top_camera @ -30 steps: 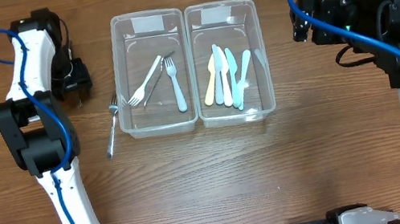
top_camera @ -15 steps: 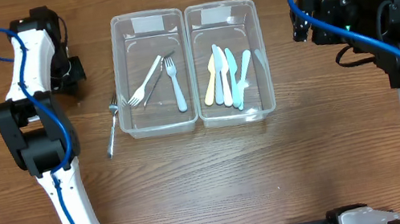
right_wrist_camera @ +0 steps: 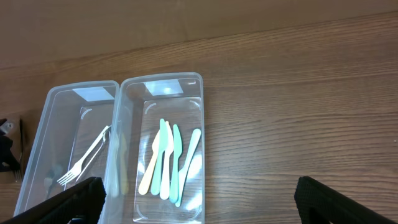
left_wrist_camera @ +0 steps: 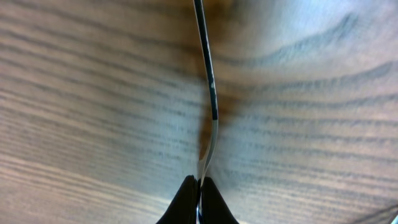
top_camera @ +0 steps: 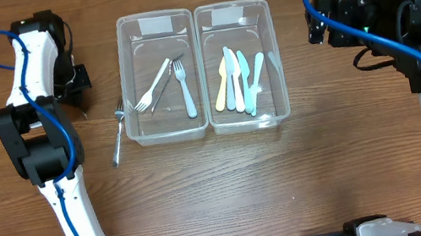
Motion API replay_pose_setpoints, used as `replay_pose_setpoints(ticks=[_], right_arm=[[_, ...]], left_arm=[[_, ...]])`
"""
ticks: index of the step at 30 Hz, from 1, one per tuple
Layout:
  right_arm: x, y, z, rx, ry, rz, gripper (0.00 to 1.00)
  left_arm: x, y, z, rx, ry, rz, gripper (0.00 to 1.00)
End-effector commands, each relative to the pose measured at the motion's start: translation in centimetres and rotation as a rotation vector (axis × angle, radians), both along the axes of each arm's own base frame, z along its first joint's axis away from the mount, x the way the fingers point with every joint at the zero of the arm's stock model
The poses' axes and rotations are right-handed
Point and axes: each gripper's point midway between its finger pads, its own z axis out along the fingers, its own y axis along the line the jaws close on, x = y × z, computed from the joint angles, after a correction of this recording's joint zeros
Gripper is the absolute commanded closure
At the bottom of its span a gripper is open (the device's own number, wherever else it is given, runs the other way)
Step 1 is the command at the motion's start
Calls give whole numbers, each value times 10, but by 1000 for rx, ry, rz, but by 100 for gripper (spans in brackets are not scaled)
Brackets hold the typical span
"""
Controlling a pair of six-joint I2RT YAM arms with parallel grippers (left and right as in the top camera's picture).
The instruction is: Pack container
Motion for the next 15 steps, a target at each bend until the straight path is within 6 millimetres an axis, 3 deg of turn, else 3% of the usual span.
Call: replay_pose_setpoints(ticks=[1, 5, 9, 13, 15], right_arm=[[2, -3, 2, -11, -7, -11, 0], [2, -3, 2, -11, -7, -11, 0], [2, -3, 2, -11, -7, -11, 0], [2, -3, 2, -11, -7, -11, 0], [2, -3, 2, -11, -7, -11, 0]], left_arm=[[13, -2, 39, 5, -92, -6, 96], [16, -13, 98, 15, -215, -30, 96], [5, -43, 161, 5, -326, -87, 96], [-12, -82, 198, -16, -383, -157, 96], [-19, -103, 208, -27, -399, -192, 96]])
